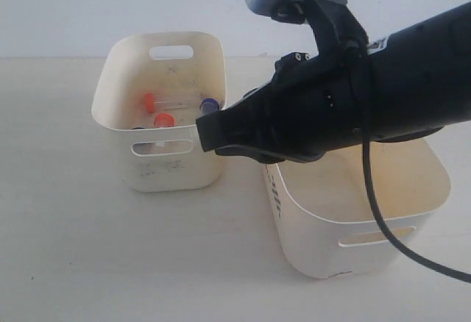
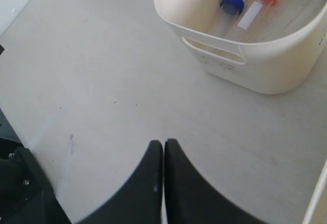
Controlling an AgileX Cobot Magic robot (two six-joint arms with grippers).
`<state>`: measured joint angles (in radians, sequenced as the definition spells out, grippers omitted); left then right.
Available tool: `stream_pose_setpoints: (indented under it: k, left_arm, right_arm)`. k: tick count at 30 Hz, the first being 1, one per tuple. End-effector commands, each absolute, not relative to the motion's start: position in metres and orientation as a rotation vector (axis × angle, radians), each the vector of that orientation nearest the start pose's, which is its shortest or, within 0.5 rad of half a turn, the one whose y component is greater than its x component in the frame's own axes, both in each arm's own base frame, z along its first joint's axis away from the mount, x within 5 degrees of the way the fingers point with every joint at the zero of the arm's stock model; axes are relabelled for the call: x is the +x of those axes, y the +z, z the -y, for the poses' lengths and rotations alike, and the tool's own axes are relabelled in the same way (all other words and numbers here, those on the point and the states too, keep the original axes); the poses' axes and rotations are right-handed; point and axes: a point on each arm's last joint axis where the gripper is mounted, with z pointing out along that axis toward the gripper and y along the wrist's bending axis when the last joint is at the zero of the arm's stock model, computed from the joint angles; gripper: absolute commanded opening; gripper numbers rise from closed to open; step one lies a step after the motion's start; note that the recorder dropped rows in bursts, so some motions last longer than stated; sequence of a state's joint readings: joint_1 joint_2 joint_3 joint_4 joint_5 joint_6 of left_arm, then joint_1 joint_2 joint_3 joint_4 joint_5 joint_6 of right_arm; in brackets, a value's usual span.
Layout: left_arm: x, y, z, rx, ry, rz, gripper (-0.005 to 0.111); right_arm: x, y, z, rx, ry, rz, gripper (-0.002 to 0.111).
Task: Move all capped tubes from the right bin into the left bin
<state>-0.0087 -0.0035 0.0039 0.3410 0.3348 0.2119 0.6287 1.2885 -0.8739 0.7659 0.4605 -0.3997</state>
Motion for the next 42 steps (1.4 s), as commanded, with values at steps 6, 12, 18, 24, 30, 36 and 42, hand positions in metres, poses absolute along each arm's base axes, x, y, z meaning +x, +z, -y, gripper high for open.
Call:
stream_pose_setpoints:
  k: [6,12,18,24,30,36,42]
  left_arm:
    - [0.054,0.185,-0.009,0.411,0.468,-1.772,0.004]
    - [0.054,0.185,-0.009,0.411,0.468,-1.772,0.004]
    - [0.054,0.185,-0.009,0.411,0.468,-1.772,0.004]
    - [0.054,0.185,-0.009,0.411,0.468,-1.772,0.004]
    - [0.054,0.185,-0.009,0.411,0.468,-1.772,0.004]
    - [0.054,0.185,-0.009,0.411,0.468,-1.772,0.004]
    - [0.054,0.185,-0.009,0.411,0.468,-1.772,0.004]
  right_arm:
    - [0.204,0.289,-0.18,-0.528,0.819,-2.266,0.0]
    - [0.188,0.286,-0.153,-0.451,0.779,-2.224,0.0]
    - [0.157,0.283,-0.087,-0.2,0.702,-2.15,0.0]
    - [0.112,0.275,-0.039,-0.117,0.471,-1.954,0.0]
    - [0.088,0.26,-0.022,-0.112,0.275,-1.826,0.0]
    - [0.077,0.249,-0.017,0.032,0.294,-1.756,0.0]
    - [0.057,0.244,-0.015,0.06,0.302,-1.608,0.0]
